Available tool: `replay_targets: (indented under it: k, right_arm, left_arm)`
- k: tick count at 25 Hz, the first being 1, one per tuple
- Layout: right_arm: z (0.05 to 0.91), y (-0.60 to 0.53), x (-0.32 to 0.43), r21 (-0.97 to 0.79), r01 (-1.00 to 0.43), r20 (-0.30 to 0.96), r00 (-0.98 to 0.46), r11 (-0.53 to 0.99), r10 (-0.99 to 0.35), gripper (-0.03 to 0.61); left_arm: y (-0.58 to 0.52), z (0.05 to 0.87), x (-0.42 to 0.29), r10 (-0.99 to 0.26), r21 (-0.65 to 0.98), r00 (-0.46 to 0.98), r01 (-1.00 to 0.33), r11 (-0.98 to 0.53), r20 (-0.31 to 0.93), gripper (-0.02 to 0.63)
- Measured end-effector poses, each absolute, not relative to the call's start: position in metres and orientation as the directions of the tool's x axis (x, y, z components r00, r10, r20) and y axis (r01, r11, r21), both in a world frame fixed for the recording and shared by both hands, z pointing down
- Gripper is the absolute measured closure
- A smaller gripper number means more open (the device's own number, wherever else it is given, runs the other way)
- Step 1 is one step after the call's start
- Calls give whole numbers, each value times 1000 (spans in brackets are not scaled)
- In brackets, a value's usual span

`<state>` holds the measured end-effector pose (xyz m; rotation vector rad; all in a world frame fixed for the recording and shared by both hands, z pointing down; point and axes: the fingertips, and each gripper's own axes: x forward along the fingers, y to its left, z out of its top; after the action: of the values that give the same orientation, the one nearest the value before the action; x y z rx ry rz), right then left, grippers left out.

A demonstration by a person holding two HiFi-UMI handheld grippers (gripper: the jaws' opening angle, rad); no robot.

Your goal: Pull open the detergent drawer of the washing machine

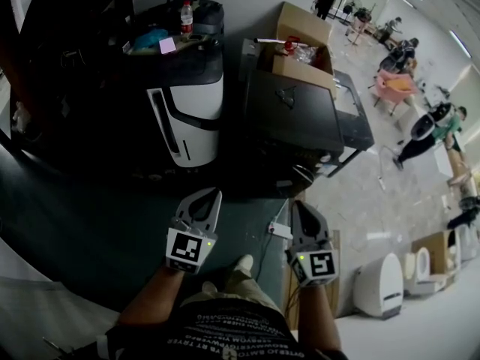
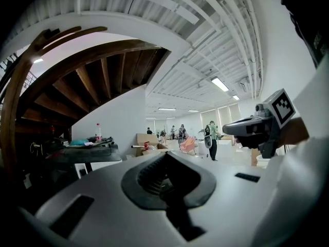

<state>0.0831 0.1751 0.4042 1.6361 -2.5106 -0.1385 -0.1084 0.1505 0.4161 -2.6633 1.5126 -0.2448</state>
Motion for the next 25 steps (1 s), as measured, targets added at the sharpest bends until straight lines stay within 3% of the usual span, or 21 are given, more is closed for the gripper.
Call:
replay_targets:
  k: [25]
  right_arm:
    - [421, 33, 152, 101, -896, 95, -425, 433, -900, 588]
  left_arm:
    - [10, 418, -48, -867, -144, 478, -856, -496, 141, 611]
